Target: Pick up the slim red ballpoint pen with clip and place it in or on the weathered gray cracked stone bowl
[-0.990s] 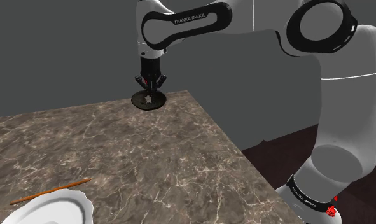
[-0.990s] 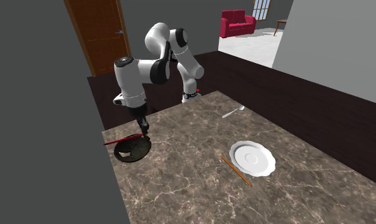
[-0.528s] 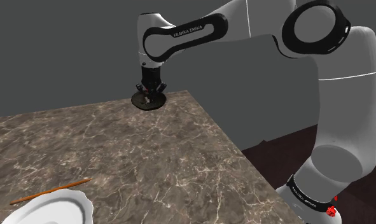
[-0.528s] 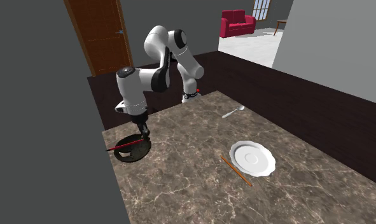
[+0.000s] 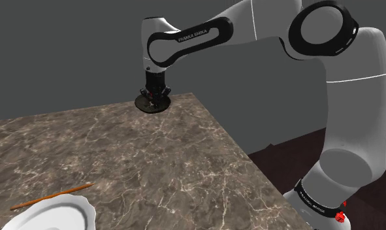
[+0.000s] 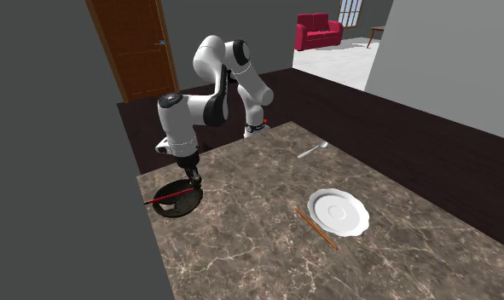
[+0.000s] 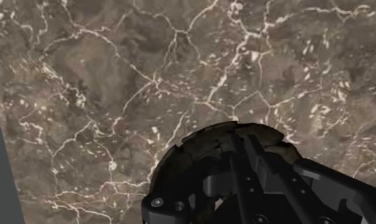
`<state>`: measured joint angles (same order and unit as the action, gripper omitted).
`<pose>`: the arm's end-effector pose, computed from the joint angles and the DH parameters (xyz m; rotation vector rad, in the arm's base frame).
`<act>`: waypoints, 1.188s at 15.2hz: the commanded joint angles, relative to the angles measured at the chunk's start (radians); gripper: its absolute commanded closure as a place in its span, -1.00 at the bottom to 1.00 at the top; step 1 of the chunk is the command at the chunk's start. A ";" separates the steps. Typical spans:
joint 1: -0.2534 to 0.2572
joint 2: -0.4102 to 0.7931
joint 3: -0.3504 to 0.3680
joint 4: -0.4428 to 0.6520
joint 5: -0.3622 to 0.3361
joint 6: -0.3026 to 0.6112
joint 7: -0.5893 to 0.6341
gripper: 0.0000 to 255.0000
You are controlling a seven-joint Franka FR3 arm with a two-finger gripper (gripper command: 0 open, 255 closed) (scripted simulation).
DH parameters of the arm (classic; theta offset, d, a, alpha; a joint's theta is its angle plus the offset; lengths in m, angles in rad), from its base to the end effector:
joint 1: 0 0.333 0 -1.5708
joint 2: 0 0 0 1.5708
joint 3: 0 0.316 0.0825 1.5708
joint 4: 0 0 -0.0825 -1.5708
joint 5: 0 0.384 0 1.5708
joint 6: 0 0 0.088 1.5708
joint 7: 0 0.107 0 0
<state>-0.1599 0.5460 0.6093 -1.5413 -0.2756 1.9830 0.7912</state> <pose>0.6483 0.2228 0.3788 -3.0668 0.4616 0.0470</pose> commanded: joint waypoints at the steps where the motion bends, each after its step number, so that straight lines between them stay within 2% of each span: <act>1: 0.000 0.000 0.000 0.000 0.000 0.000 0.000 1.00; 2: 0.000 0.000 0.000 0.000 0.000 0.000 0.000 -1.00; 7: 0.000 0.000 0.000 0.000 0.000 0.000 0.000 -1.00; 11: -0.001 -0.033 0.014 0.082 0.023 -0.109 -0.016 -1.00; 18: -0.001 -0.033 0.014 0.082 0.023 -0.109 -0.016 -1.00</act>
<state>-0.1613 0.5128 0.6230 -1.4598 -0.2523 1.8744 0.7750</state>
